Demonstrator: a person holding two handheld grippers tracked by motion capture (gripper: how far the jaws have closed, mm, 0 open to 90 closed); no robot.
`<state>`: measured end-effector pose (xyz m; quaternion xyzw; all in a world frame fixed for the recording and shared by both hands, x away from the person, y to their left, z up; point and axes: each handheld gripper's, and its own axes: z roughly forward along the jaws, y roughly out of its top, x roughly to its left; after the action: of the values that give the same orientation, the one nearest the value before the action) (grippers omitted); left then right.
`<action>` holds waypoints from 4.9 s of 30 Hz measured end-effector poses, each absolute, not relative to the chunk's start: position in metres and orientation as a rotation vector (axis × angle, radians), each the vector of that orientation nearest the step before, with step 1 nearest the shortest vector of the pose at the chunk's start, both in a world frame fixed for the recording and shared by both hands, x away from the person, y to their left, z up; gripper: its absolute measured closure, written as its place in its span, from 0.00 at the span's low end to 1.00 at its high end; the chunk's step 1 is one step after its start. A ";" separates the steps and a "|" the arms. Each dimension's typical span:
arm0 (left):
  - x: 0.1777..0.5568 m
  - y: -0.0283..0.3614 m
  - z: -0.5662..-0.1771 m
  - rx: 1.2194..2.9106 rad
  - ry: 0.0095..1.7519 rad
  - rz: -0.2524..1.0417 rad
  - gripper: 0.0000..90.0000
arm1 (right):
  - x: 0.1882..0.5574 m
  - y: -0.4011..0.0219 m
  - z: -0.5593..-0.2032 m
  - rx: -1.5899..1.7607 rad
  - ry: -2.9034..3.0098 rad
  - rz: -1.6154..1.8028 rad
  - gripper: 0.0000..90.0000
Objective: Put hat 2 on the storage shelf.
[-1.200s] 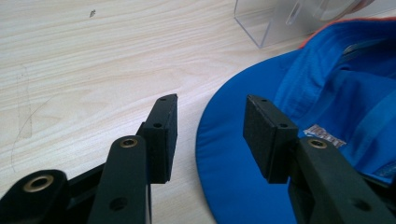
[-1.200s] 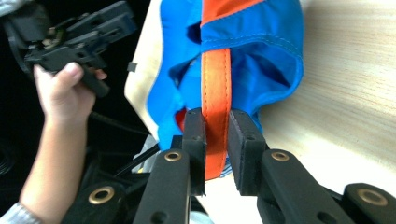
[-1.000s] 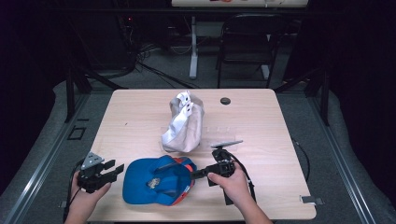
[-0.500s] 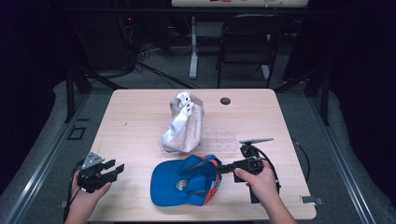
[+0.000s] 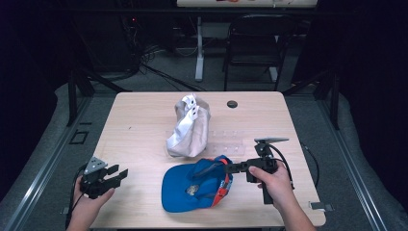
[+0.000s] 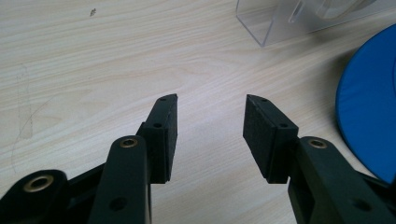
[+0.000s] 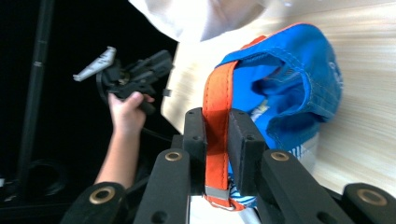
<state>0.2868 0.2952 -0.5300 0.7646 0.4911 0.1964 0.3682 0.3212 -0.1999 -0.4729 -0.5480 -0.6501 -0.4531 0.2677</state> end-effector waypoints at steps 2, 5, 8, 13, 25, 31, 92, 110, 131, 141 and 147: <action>0.287 0.295 -0.530 1.960 1.263 0.510 0.62 | 0.323 -0.201 -0.465 -1.460 -1.712 -1.239 0.87; 0.287 0.295 -0.531 1.961 1.261 0.505 0.62 | 0.324 -0.201 -0.459 -1.441 -1.694 -1.241 0.87; 0.287 0.295 -0.530 1.962 1.265 0.499 0.62 | 0.328 -0.201 -0.442 -1.418 -1.657 -1.278 0.87; 0.287 0.296 -0.530 1.963 1.264 0.498 0.62 | 0.332 -0.200 -0.421 -1.408 -1.655 -1.305 0.87; 0.287 0.296 -0.530 1.961 1.264 0.498 0.61 | 0.339 -0.212 -0.368 -1.494 -1.714 -1.328 0.87; 0.287 0.296 -0.530 1.962 1.265 0.495 0.61 | 0.341 -0.228 -0.348 -1.565 -1.694 -1.360 0.87; 0.291 0.298 -0.535 1.958 1.280 0.528 0.55 | 0.429 -0.242 -0.311 -1.898 -1.529 -1.431 0.87; 0.293 0.295 -0.534 1.965 1.273 0.516 0.55 | 0.431 -0.229 -0.333 -1.894 -1.546 -1.371 0.87; 0.296 0.293 -0.535 1.964 1.263 0.517 0.55 | 0.424 -0.230 -0.349 -1.911 -1.617 -1.318 0.84; 0.296 0.291 -0.536 1.963 1.264 0.520 0.55 | 0.414 -0.239 -0.342 -1.927 -1.667 -1.355 0.80; 0.297 0.291 -0.536 1.963 1.262 0.520 0.55 | 0.408 -0.242 -0.338 -1.936 -1.714 -1.367 0.77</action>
<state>0.2967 0.2910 -0.5358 0.7640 0.4910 0.2024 0.3664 0.4083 -0.2424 -0.3376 -0.6581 -0.5825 -0.4647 0.1080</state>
